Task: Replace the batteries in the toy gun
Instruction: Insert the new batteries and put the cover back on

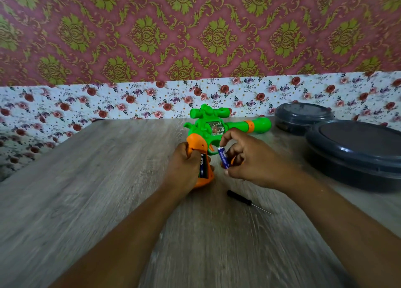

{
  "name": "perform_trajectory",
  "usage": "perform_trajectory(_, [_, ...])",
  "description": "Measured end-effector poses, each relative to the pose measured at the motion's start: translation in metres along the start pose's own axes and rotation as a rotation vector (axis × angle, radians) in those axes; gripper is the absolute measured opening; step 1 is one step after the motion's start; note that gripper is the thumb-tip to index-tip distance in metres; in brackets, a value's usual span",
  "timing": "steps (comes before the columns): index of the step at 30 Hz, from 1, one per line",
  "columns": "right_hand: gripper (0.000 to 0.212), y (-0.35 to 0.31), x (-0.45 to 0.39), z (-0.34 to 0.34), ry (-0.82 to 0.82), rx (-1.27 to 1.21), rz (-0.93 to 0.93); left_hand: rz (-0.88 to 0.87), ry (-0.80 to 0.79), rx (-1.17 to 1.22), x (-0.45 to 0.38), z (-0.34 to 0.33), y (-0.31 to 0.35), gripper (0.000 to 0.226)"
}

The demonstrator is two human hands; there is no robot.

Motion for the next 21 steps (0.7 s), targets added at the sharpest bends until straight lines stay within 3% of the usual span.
perform_trajectory(6, [0.044, 0.003, -0.002, -0.005, -0.05, -0.129, -0.021, -0.056, 0.081, -0.141, 0.004, 0.002, 0.002, 0.016])
perform_trajectory(12, [0.02, -0.001, -0.002, -0.013, -0.052, -0.211, -0.046, -0.07, 0.134, -0.216, -0.001, 0.002, -0.001, 0.019])
perform_trajectory(18, [0.008, -0.009, -0.002, -0.013, 0.077, -0.195, 0.026, -0.053, 0.138, -0.175, -0.003, 0.002, 0.0, 0.025])
perform_trajectory(21, [0.012, -0.01, -0.002, -0.017, 0.091, -0.16, 0.044, -0.061, 0.133, -0.172, -0.004, 0.002, -0.002, 0.022])
Point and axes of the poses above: each hand's wrist, its own x-axis away from the middle knuckle, its own z-axis out of the back of the hand, y = z × x, the point moved 1 cm from there along -x, towards the middle knuckle, and after that the axes turned 11 degrees about z, right-handed, at the moved point
